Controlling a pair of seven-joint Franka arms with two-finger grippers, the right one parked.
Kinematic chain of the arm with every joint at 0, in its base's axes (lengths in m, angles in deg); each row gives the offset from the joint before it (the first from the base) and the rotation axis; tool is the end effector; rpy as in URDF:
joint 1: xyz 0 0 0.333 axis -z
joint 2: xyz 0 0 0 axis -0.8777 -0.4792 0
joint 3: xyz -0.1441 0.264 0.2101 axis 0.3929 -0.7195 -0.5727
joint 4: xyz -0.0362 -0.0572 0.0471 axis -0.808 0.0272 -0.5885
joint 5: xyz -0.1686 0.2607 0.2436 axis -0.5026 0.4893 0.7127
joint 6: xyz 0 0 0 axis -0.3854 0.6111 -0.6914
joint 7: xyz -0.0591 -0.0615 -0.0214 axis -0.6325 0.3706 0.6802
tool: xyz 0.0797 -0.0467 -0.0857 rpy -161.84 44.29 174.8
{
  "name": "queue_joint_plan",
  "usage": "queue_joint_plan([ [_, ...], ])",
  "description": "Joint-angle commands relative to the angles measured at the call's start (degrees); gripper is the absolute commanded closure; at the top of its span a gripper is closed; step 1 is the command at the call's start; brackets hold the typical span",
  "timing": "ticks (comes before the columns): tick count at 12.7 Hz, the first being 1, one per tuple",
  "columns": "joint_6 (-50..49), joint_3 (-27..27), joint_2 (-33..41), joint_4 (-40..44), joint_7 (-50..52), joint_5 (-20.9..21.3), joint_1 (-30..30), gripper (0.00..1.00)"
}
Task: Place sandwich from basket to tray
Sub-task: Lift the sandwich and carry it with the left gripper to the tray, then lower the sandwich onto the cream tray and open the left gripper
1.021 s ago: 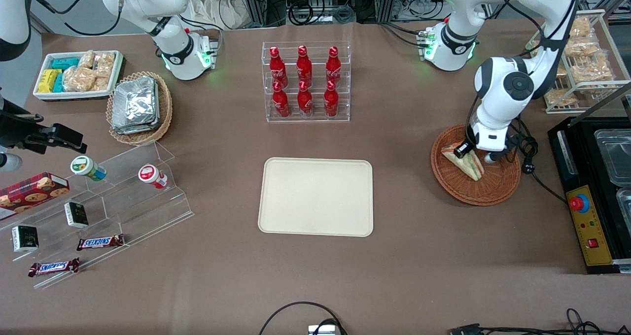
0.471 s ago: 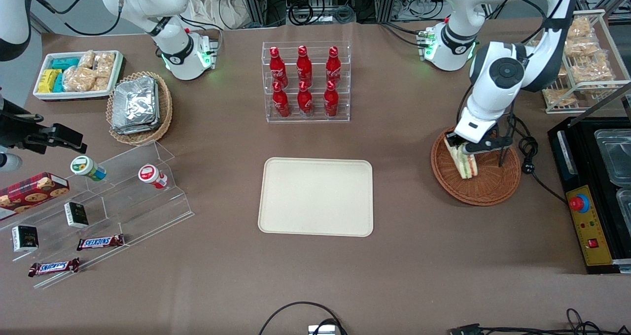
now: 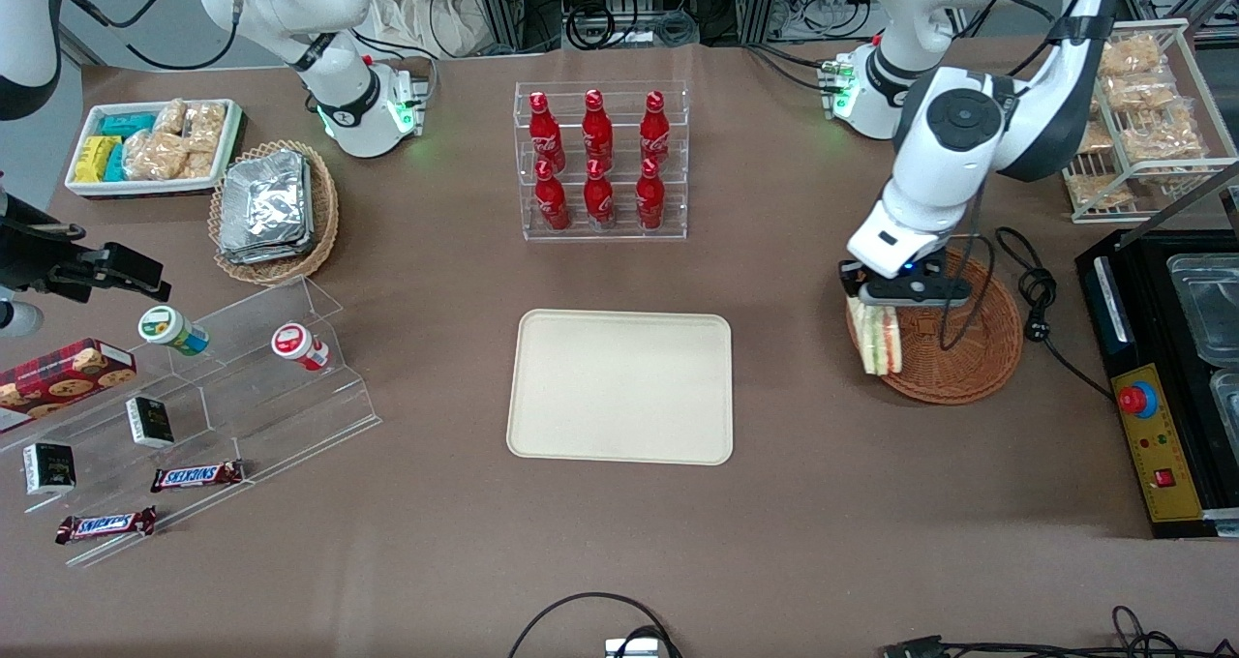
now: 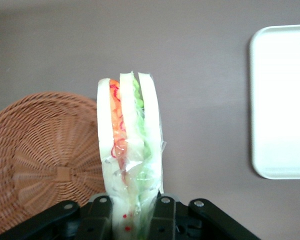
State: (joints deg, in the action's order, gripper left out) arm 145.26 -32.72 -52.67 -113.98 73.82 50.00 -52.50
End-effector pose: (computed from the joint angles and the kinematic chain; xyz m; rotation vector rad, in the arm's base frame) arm 0.4861 -0.1935 0.4132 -3.0741 0.1600 -0.2239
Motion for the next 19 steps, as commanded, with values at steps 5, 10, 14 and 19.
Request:
queue_joint_plan([
  [5, -7.0, -0.3, -14.1, 19.4, 7.7, -0.7, 10.7, 0.77],
  [10, -6.8, -0.4, -22.9, 27.6, 13.7, 0.4, 15.9, 0.77],
  [14, -2.2, -0.4, -31.5, 31.6, 13.8, 1.4, 17.6, 0.77],
  [19, 1.9, -0.6, -40.4, 35.1, 19.7, 10.0, 19.4, 0.77],
])
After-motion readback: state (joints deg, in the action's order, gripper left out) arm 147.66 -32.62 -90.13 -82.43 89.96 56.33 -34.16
